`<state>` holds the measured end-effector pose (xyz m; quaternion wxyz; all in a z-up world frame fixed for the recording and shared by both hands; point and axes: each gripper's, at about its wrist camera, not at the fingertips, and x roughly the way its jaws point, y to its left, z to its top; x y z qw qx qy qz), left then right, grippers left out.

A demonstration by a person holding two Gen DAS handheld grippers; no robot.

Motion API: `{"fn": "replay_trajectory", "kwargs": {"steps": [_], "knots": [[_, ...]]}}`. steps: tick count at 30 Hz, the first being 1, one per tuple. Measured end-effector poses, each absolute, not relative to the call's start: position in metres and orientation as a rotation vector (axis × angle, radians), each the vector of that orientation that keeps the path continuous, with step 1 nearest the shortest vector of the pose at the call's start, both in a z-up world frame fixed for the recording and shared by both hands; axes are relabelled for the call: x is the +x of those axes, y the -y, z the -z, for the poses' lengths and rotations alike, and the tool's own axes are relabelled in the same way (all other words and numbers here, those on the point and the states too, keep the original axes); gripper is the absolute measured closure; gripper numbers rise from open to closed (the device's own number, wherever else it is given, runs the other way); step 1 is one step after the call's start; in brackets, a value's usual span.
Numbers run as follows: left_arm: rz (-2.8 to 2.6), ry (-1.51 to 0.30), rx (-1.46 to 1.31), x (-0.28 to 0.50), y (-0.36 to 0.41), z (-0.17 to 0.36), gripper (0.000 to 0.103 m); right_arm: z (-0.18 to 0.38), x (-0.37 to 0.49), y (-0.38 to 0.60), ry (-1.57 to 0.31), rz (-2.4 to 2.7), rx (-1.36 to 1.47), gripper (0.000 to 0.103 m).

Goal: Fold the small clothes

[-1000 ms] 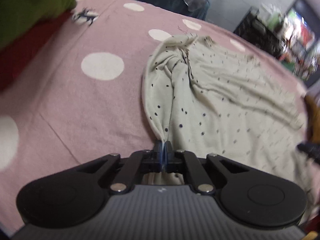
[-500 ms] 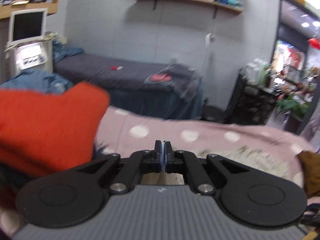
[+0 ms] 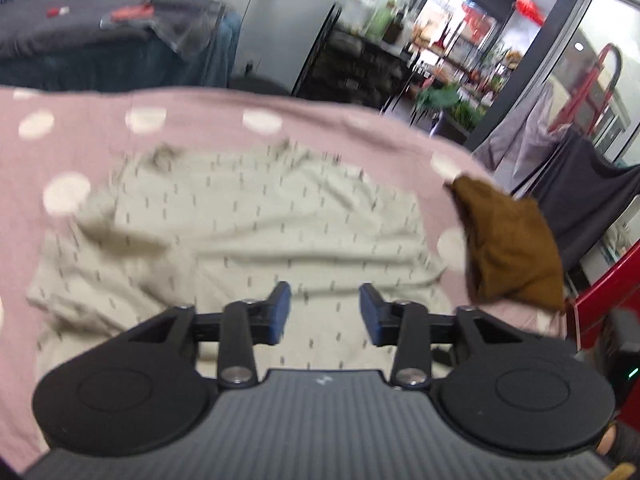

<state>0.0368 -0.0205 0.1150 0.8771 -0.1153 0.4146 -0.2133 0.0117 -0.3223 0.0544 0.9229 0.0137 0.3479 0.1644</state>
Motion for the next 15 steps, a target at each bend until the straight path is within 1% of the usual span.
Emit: {"fn": "replay_trajectory", "kwargs": {"steps": [2, 4, 10, 12, 15], "knots": [[0.398, -0.889, -0.241, 0.034, 0.011, -0.098, 0.048, -0.055, 0.011, 0.325, -0.716, -0.335, 0.026, 0.036], [0.291, -0.899, -0.247, 0.028, -0.016, -0.081, 0.044, -0.054, 0.011, 0.327, -0.719, -0.328, 0.028, 0.035], [-0.064, -0.879, -0.25, 0.044, -0.111, -0.065, 0.044, -0.047, 0.015, 0.32, -0.746, -0.342, 0.041, 0.035], [-0.106, -0.872, -0.233, 0.056, -0.129, -0.061, 0.044, -0.046, 0.014, 0.313, -0.752, -0.359, 0.031, 0.035], [-0.155, -0.867, -0.188, 0.084, -0.143, -0.047, 0.04, -0.048, 0.012, 0.304, -0.75, -0.385, 0.003, 0.035]]}}
